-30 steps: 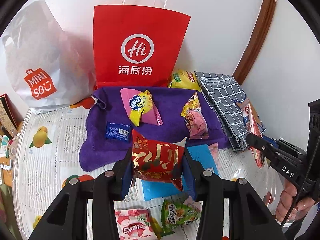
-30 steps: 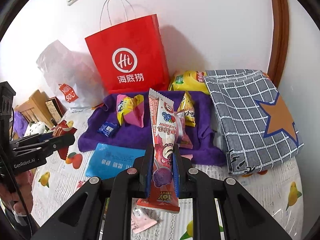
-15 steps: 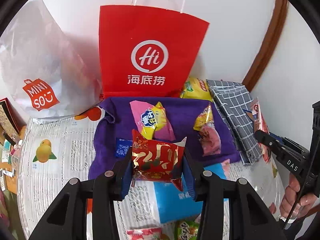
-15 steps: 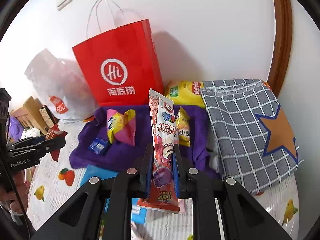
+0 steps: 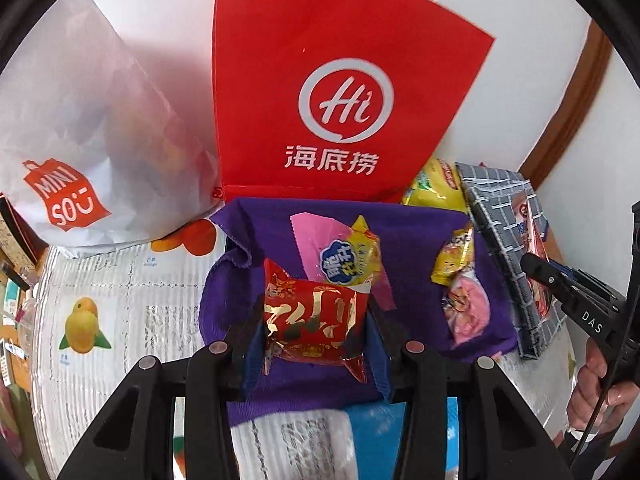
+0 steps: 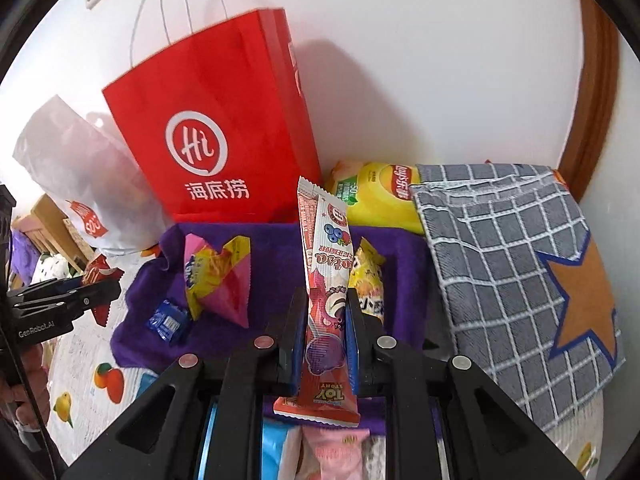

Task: Organize snacks
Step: 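Carry the stick snack and red candy packet onto the purple towel, open both grippers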

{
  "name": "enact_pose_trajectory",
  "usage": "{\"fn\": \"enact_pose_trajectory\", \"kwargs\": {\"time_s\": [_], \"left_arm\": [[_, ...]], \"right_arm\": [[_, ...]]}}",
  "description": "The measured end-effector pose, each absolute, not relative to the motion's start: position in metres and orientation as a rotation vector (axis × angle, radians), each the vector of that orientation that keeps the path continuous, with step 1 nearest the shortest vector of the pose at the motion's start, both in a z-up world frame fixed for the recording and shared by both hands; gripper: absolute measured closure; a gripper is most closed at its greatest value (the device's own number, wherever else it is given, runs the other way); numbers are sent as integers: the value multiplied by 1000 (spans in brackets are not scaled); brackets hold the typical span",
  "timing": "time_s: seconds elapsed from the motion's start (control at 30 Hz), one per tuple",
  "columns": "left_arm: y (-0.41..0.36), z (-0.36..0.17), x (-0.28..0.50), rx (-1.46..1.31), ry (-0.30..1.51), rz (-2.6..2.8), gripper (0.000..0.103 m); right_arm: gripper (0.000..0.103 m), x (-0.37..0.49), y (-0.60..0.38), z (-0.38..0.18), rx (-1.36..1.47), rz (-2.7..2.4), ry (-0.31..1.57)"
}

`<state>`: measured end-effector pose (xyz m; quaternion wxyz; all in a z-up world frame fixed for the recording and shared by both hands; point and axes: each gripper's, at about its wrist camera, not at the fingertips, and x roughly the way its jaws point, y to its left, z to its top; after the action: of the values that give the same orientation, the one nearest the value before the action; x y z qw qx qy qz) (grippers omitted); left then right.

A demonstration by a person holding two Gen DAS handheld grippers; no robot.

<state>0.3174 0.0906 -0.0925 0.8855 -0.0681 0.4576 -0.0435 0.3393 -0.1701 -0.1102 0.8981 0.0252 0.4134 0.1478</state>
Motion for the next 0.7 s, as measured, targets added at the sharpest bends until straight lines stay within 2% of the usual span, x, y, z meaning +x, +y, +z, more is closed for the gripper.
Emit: {"fn": "enact_pose_trajectory", "kwargs": {"time_s": [0.37,0.7], "left_arm": [[92,-142,350,-159,1084,-99,61],[83,-163,363,-155,1143,-120,61]], "right_arm": [[86,368,-168,-155,11,277,947],[84,378,-168,-174,-21,287,999]]}}
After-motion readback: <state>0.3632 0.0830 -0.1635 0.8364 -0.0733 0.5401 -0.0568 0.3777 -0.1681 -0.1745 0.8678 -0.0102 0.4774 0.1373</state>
